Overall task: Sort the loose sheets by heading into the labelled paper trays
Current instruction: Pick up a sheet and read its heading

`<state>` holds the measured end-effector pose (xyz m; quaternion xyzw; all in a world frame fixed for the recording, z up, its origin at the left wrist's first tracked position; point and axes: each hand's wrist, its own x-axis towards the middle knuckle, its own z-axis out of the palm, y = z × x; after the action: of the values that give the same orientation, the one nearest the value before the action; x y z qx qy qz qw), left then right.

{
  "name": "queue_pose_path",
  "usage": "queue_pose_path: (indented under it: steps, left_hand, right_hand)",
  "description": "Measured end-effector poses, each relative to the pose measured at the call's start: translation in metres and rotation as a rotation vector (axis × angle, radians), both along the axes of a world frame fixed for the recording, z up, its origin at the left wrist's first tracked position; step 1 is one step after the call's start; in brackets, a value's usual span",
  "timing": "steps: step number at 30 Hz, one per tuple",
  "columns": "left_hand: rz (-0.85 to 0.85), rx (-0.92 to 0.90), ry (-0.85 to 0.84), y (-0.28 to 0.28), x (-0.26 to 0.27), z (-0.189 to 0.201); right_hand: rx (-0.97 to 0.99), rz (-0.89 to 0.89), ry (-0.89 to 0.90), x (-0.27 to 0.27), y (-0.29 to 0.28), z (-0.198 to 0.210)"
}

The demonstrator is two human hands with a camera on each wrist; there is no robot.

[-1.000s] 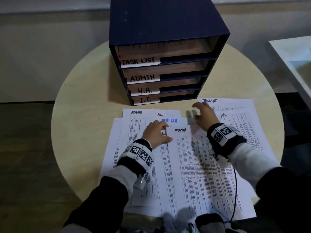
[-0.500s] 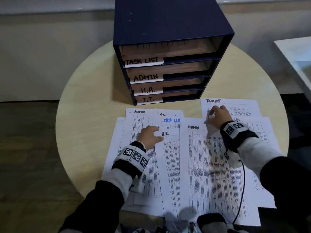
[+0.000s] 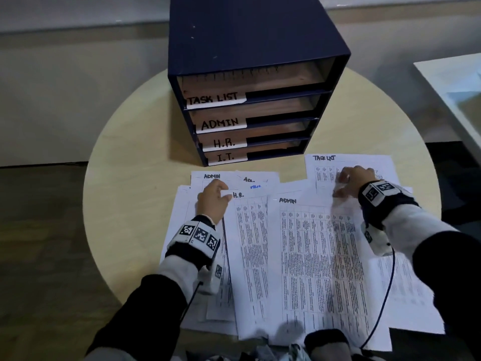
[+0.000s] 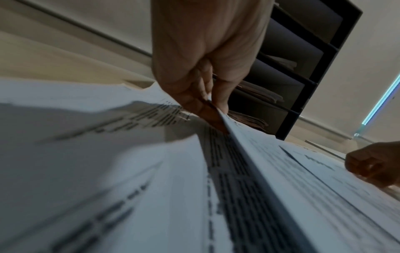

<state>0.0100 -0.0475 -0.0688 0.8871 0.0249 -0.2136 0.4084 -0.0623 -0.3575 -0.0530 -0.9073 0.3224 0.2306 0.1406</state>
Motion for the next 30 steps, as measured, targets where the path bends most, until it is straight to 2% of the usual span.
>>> queue_pose_path:
  steps: [4,10,18,20,23,24,26,30]
  left_hand:
    - [-0.003,-0.006,-0.041,0.004,0.001,-0.002]
    - [-0.176,0.117,-0.093,0.005,-0.006,-0.005]
    - [-0.117,0.168,-0.163,0.009,-0.004,-0.008]
    - [-0.116,0.194,-0.141,0.010,-0.004,-0.006]
    - [-0.127,0.274,-0.081,0.011,-0.003,-0.004]
    - [-0.119,0.264,-0.060,0.012,-0.002,-0.004]
    - [-0.108,0.215,-0.034,0.013,-0.003,-0.001]
    - [-0.151,0.174,-0.071,0.011,-0.004,0.002]
  right_hand:
    - [0.107,-0.019,-0.014,-0.001,0.006,0.000]
    - [0.170,0.072,-0.135,0.009,0.012,0.013]
    - [0.397,0.088,-0.178,0.031,0.014,0.038]
    - [0.358,0.192,-0.117,0.030,0.019,0.039]
    - [0.122,0.372,0.029,0.027,0.029,0.036]
    - [0.048,0.394,0.026,0.027,0.032,0.034]
    - [-0.054,0.370,-0.104,0.027,0.037,0.037]
    - [-0.208,0.357,-0.567,0.033,0.043,0.059]
